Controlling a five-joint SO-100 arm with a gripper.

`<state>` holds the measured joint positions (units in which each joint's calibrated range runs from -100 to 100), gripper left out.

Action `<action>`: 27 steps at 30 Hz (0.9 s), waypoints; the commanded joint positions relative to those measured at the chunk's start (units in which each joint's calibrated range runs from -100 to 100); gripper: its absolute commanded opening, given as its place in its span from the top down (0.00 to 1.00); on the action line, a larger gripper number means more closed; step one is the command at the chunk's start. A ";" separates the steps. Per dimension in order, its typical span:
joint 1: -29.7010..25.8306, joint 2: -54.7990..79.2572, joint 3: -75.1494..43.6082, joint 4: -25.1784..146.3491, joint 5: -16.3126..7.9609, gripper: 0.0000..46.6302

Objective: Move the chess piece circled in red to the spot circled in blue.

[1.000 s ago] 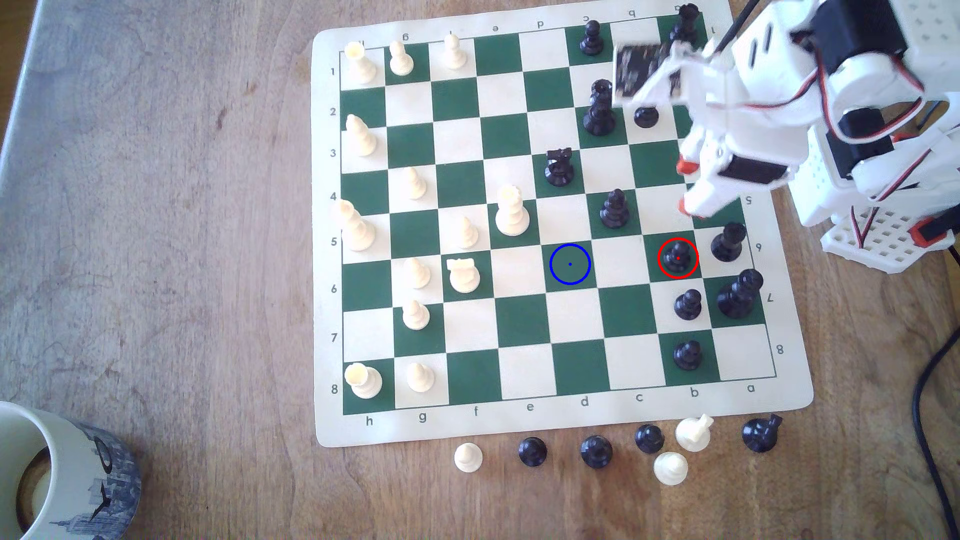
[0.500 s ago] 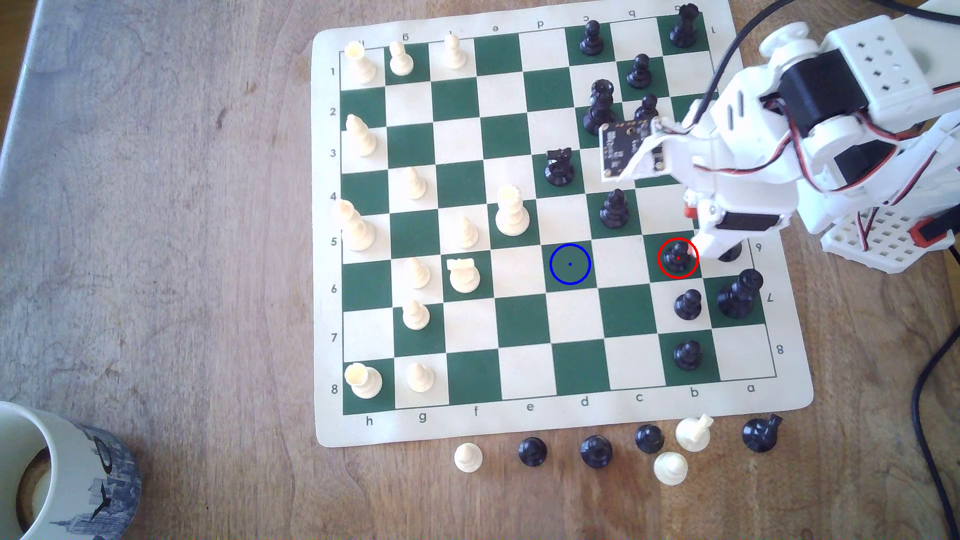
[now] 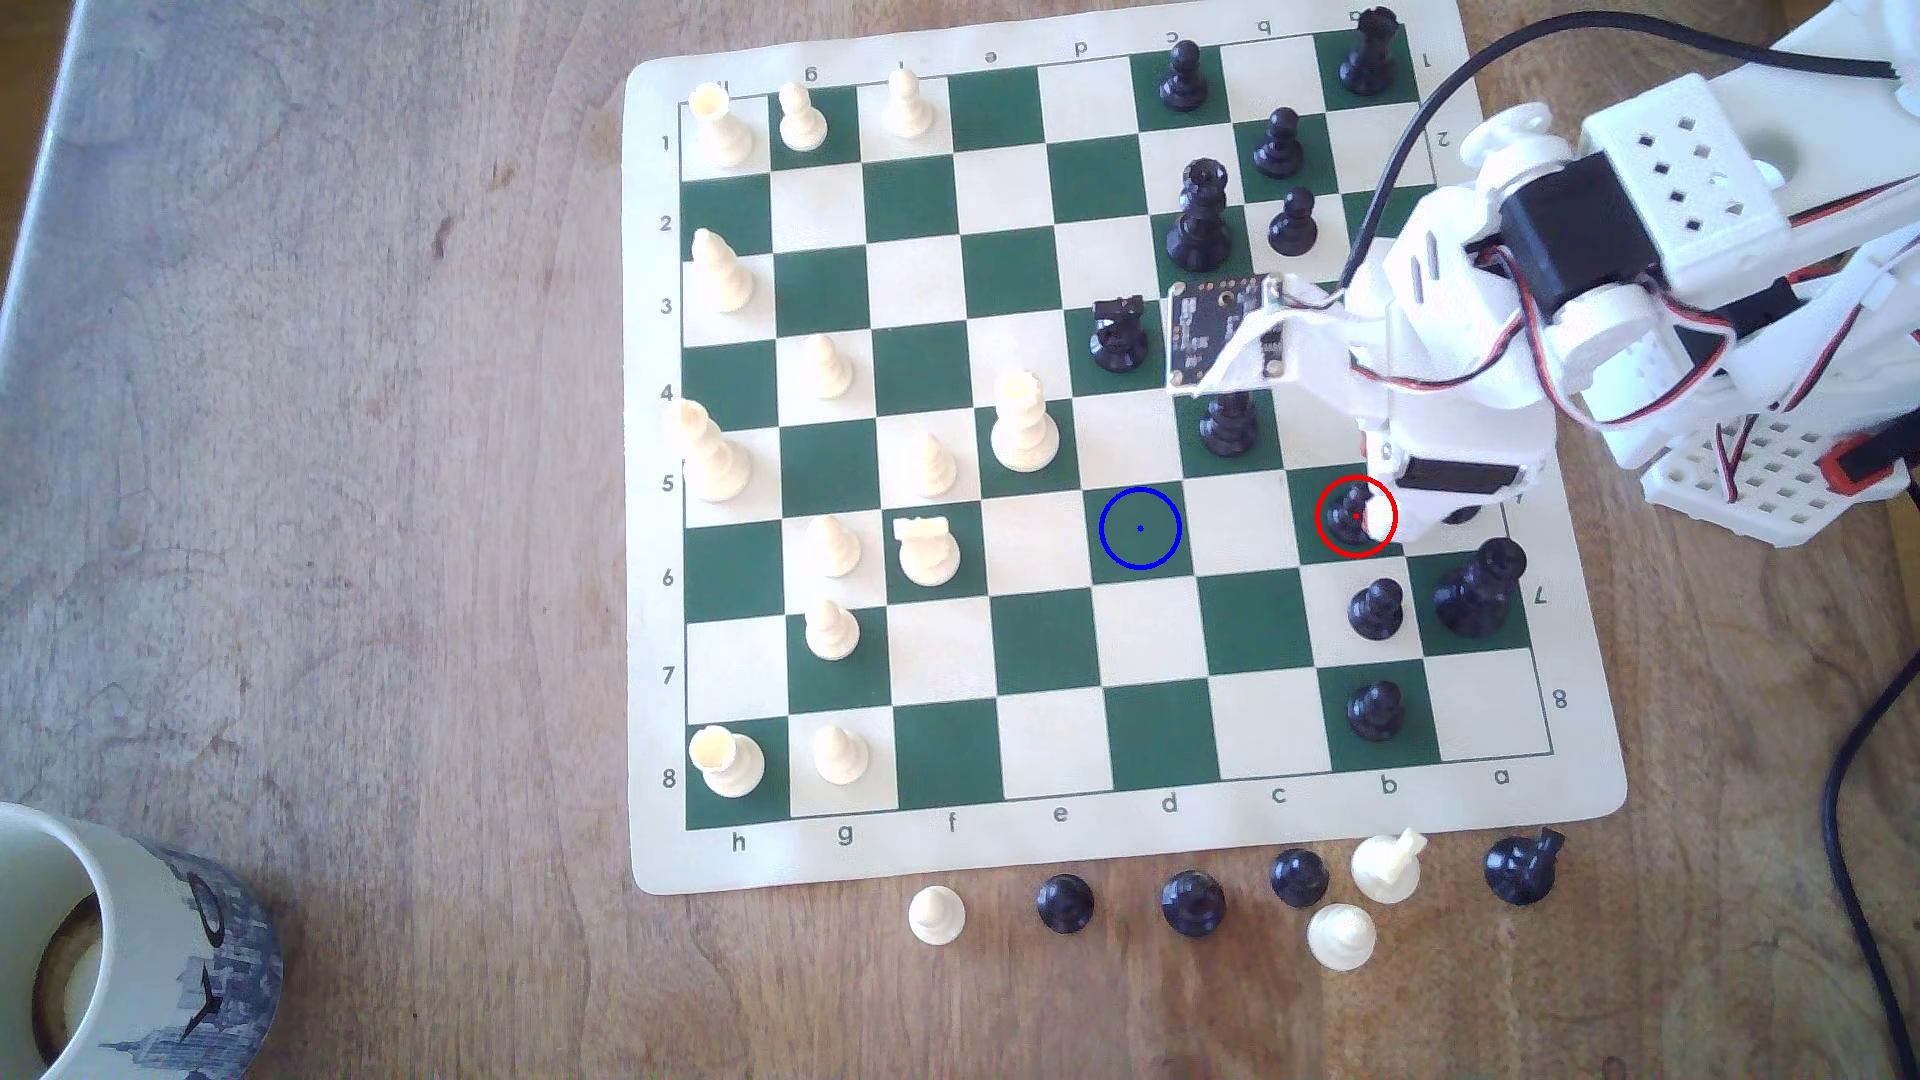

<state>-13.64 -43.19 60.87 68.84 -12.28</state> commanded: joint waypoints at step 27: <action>0.39 3.55 2.96 -8.24 1.81 0.75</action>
<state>-13.57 -39.42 64.21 61.20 -10.62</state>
